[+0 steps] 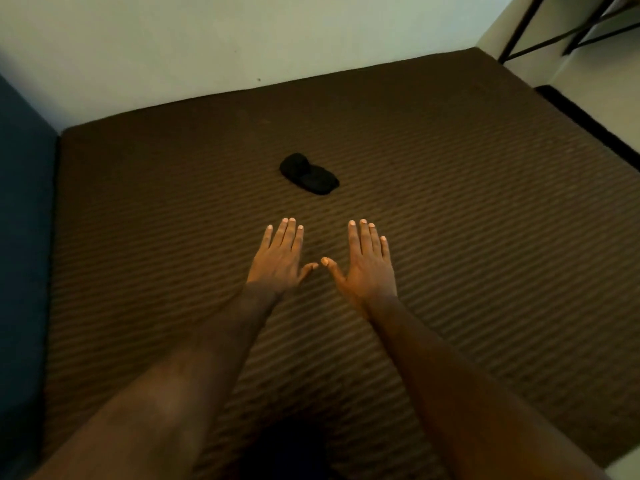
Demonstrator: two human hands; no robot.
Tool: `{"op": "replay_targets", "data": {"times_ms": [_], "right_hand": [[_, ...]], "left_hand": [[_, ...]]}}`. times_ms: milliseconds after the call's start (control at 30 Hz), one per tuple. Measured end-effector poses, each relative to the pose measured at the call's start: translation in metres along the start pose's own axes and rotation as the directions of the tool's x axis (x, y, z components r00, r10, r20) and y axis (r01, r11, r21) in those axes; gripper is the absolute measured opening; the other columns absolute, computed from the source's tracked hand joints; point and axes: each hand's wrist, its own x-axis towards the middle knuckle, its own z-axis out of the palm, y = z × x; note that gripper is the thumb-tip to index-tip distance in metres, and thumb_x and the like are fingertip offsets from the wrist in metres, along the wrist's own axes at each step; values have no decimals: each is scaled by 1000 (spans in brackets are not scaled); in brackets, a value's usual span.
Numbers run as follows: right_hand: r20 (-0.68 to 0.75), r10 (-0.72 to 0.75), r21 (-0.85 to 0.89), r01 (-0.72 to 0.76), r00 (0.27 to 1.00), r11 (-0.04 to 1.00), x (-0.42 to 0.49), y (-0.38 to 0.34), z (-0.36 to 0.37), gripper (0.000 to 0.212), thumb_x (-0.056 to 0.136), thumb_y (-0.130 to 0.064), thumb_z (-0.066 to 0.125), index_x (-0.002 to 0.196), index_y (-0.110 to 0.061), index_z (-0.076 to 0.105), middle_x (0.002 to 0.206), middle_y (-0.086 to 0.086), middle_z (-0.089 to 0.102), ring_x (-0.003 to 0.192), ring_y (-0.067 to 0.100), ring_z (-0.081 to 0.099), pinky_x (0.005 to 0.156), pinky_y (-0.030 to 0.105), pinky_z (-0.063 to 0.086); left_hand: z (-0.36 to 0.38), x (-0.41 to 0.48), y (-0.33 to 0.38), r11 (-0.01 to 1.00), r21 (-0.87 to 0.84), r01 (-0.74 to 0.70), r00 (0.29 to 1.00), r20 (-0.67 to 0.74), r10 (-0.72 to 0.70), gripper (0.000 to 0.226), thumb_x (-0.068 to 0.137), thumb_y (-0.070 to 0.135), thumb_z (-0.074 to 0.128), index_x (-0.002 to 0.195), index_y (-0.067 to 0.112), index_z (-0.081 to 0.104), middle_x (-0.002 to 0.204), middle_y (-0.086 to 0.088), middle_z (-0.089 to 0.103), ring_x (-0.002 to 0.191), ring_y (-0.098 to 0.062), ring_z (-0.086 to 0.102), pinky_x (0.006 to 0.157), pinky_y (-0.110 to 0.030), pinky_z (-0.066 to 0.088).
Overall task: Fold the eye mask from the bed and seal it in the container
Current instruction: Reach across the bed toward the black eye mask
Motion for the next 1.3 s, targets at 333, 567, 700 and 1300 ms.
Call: {"op": "replay_targets", "data": {"times_ms": [333,567,700,1300], "right_hand": [[52,-17,-72,21,998,997,109,4,113,85,94,-67,30,157,-17,1,165,11,0,152,25,-5,121,43,1],[171,-12,-25,17,985,1000,141,34,173,90,91,-71,33,156,-23,-8,165,11,-10,152,26,-8,123,46,7],[239,18,7,-20,971,1000,167,48,200,94,89,-73,34,155,-25,-11,164,11,-13,152,27,-7,123,46,9],[26,50,-144,-46,998,988,306,47,255,71,94,-69,20,155,-40,-2,161,18,-22,150,41,-1,119,55,6]], "left_hand": [[101,104,-65,995,27,-93,996,12,93,84,94,63,21,153,6,4,162,-18,4,150,-30,-2,120,-50,-2],[178,135,-83,991,-19,-131,983,131,132,78,94,63,21,154,17,4,162,-15,-2,149,-30,-4,119,-49,-1],[213,155,-95,993,-72,-90,980,170,101,87,83,74,3,154,24,-1,163,-11,-4,150,-26,-7,120,-49,1],[235,275,-119,982,-178,60,998,-17,-64,86,85,78,8,154,28,-1,163,-8,-8,149,-24,-12,118,-55,-9]]}}
